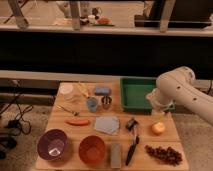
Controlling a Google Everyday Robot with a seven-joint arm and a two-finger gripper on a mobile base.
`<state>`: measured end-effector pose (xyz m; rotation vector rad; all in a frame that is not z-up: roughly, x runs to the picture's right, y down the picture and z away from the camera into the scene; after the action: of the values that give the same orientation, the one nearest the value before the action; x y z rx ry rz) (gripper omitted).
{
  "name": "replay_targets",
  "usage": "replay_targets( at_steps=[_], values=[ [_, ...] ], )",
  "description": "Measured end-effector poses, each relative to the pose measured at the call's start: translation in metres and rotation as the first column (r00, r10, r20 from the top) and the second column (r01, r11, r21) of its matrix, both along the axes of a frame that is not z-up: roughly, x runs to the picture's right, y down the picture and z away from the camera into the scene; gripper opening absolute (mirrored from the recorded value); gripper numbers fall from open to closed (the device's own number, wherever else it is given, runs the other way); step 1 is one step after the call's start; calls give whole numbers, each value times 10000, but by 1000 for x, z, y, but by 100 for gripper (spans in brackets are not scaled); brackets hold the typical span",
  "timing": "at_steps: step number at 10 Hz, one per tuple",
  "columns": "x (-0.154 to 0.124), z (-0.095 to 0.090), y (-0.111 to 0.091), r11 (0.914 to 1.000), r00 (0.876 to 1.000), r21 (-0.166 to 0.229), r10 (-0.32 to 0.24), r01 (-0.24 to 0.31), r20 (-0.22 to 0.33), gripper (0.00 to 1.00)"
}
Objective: Place towel in red bowl
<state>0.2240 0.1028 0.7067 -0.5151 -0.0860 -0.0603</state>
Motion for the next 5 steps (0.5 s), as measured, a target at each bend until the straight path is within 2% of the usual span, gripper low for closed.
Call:
replay_targets(
  at_steps=[2, 4, 5],
  values=[
    [-31, -1, 9, 9989, 9962, -109, -439, 448, 758, 80],
    [-59, -5, 20, 9939, 9784, -175, -1042, 1091, 1787, 80],
    [-67, -9, 25, 9897, 9636, -167, -1344, 1421, 2312, 80]
  ],
)
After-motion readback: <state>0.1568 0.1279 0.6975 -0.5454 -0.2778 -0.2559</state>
